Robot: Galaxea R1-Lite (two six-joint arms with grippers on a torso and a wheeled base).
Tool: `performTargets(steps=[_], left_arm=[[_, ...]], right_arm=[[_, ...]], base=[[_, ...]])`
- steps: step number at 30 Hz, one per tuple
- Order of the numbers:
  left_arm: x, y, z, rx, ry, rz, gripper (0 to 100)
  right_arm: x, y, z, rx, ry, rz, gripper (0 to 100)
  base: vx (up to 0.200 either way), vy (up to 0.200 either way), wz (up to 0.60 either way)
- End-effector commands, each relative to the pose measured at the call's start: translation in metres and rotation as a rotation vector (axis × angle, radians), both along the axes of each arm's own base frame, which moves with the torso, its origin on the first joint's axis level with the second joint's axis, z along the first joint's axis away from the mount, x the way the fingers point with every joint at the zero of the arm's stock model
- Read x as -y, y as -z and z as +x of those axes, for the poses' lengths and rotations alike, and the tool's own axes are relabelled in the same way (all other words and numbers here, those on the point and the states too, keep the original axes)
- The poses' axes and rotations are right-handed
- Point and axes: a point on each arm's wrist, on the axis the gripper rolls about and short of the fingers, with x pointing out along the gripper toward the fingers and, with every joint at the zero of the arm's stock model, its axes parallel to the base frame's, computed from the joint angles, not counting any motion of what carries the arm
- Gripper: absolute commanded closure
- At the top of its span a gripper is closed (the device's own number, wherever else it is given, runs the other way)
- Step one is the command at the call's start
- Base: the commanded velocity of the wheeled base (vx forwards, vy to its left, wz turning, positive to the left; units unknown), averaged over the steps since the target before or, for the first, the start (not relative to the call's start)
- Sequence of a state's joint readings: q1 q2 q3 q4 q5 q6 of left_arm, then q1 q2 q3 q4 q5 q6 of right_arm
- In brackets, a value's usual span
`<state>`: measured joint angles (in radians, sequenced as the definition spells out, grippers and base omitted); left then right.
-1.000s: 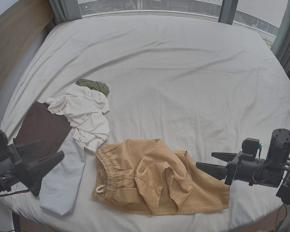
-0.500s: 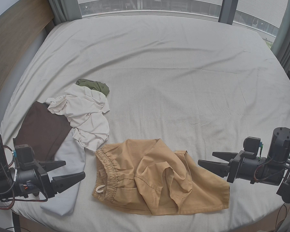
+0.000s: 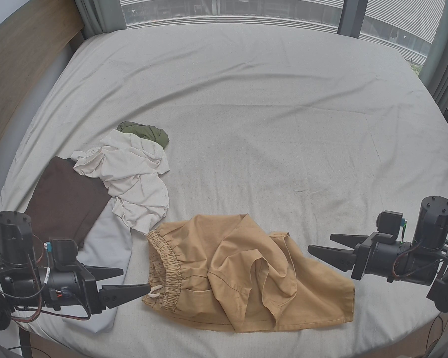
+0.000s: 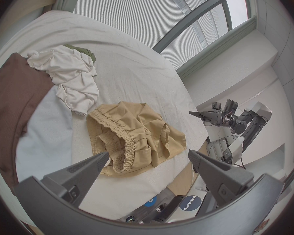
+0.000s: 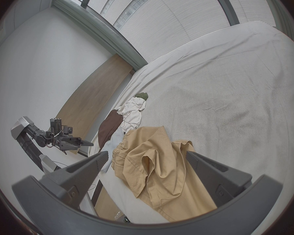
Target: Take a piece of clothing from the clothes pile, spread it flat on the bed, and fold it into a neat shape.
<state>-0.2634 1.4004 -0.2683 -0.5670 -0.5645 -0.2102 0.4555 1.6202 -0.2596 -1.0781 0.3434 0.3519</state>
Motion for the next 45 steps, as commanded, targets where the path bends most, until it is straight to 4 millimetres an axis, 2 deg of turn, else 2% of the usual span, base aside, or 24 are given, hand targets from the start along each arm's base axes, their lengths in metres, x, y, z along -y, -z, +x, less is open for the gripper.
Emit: performTargets(steps=[1,11,17,25,32,37,45], left_arm=[[0.007,0.018,0.009,-0.072,0.028,0.020,0],[0.026,0.039,0.020,-0.053,0.088,0.023,0],[0.028,0.051,0.026,-0.050,0.070,0.033,0],[0.034,0.066,0.036,-0.100,0.061,0.016,0],[0.052,0.082,0.043,-0.092,0.058,-0.029,0],[0.062,0.101,0.045,-0.067,0.039,-0.035,0],[0.065,0.106,0.049,-0.058,0.015,-0.084,0]], right_arm=[[-0.001,0.000,0.000,0.006,-0.004,-0.002,0],[-0.003,-0.006,0.002,0.042,-0.006,0.007,0],[-0.004,-0.016,0.009,0.081,0.002,0.024,0],[-0.003,-0.016,0.009,0.079,0.006,0.026,0],[-0.005,-0.015,0.008,0.074,-0.003,0.025,0],[-0.005,-0.014,0.007,0.072,-0.004,0.024,0],[-0.005,-0.013,0.007,0.067,-0.004,0.023,0]], base=[[0.000,0.000,0.00],[0.000,0.000,0.00],[0.000,0.000,0.00],[0.000,0.000,0.00],[0.000,0.000,0.00],[0.000,0.000,0.00],[0.000,0.000,0.00]])
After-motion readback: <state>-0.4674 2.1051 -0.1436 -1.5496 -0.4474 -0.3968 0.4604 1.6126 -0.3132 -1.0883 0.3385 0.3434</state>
